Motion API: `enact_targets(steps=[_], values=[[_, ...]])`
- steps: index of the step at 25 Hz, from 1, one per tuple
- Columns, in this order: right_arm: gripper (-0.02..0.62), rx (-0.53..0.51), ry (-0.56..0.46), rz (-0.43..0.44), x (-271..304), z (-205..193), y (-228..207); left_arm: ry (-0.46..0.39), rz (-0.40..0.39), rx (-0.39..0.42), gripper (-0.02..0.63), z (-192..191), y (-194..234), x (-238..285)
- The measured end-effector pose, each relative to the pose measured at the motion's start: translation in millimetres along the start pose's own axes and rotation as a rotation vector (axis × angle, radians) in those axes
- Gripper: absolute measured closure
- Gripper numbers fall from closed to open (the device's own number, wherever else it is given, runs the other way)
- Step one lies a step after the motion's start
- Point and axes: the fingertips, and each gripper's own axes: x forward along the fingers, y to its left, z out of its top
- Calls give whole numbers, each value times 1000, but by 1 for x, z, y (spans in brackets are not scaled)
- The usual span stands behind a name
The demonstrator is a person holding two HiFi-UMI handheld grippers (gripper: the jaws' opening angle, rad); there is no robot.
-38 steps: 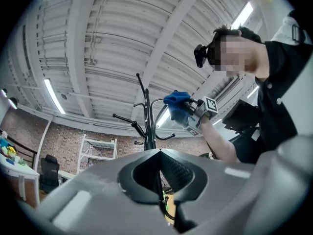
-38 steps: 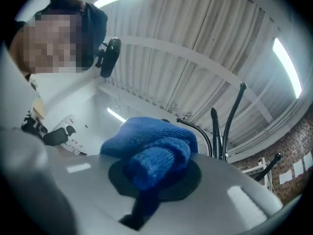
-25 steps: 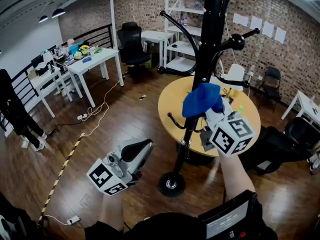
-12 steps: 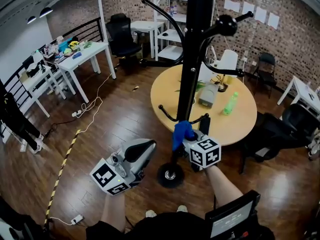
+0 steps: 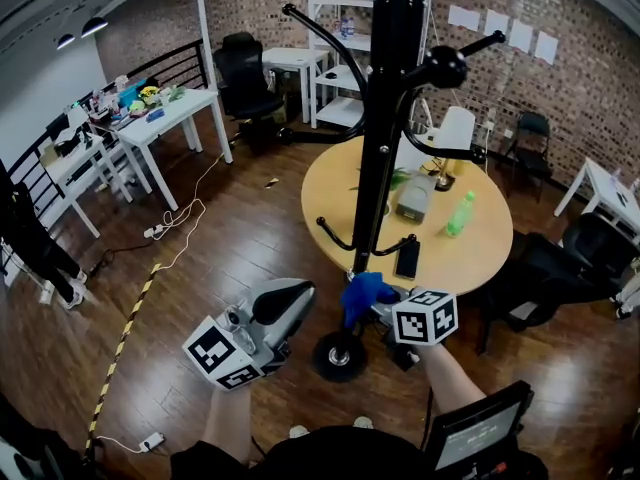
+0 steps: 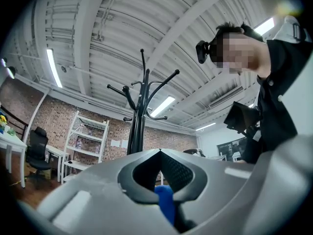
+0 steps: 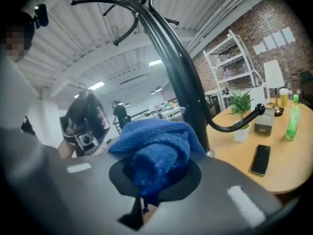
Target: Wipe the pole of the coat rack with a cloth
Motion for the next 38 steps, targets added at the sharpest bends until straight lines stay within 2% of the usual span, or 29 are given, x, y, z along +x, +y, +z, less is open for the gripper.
enact_targets(steps=[3, 7, 12, 17, 20, 24, 26, 29, 32, 35, 38], values=[[574, -85, -52, -141, 13, 14, -34, -5, -2, 21, 614, 6, 0, 0], [574, -191, -198, -169, 2, 64, -18, -26, 16, 48, 614, 16, 4, -7], [574, -350, -496, -138, -48, 188, 38, -51, 25, 87, 614, 30, 8, -12], [574, -514, -713, -160, -102, 299, 98, -93, 35, 125, 614, 47, 10, -20], [574, -618, -794, -117, -138, 322, 150, -100, 45, 134, 614, 51, 12, -24], [574, -741, -899, 38, -177, 315, 231, -113, 50, 140, 614, 55, 16, -23], [574, -791, -937, 72, -191, 311, 253, -114, 39, 142, 614, 54, 15, -19], [574, -787, -924, 26, -184, 314, 237, -116, 28, 140, 614, 53, 11, -16], [574, -671, -851, -105, -151, 317, 171, -107, 22, 130, 614, 49, 9, -14], [574, -615, -727, -251, -106, 303, 102, -98, 14, 122, 614, 45, 7, -14], [574, -557, -681, -262, -87, 270, 70, -80, 5, 109, 614, 39, 4, -14]])
